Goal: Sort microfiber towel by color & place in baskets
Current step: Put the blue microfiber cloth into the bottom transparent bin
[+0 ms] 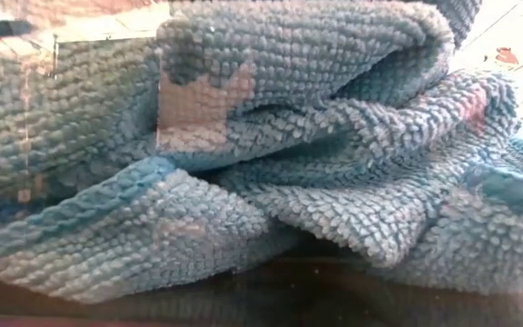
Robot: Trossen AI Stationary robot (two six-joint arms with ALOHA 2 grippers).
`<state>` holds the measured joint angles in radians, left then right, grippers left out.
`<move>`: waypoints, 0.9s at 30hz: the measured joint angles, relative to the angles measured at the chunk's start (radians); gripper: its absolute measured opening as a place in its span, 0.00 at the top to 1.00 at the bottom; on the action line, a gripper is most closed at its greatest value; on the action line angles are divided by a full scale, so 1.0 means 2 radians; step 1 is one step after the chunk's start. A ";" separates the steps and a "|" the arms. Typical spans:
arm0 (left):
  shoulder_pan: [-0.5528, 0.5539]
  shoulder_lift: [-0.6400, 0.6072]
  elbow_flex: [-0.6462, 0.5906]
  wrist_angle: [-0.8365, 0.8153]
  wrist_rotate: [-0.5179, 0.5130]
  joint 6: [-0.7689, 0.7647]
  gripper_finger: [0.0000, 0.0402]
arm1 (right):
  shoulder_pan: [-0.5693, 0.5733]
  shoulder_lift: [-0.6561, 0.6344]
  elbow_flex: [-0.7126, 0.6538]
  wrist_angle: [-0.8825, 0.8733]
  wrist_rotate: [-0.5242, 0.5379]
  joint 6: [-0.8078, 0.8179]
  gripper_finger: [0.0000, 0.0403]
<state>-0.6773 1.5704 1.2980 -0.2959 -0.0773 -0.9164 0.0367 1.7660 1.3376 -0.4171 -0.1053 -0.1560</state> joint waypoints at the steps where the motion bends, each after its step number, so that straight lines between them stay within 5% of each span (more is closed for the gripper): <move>1: 0.000 0.001 0.000 -0.007 0.000 -0.005 0.44 | -0.001 0.000 -0.006 0.007 0.001 0.006 0.51; 17: 0.020 0.016 0.000 -0.119 0.038 -0.051 0.37 | -0.011 0.000 -0.011 0.013 -0.002 0.018 0.61; 27: 0.020 0.009 0.025 -0.125 0.019 -0.042 0.56 | -0.011 0.000 -0.011 0.012 -0.016 0.017 0.72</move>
<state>-0.6373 1.5882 1.3487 -0.5466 -0.0402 -1.0001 0.0139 1.7664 1.3148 -0.3927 -0.1367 -0.1230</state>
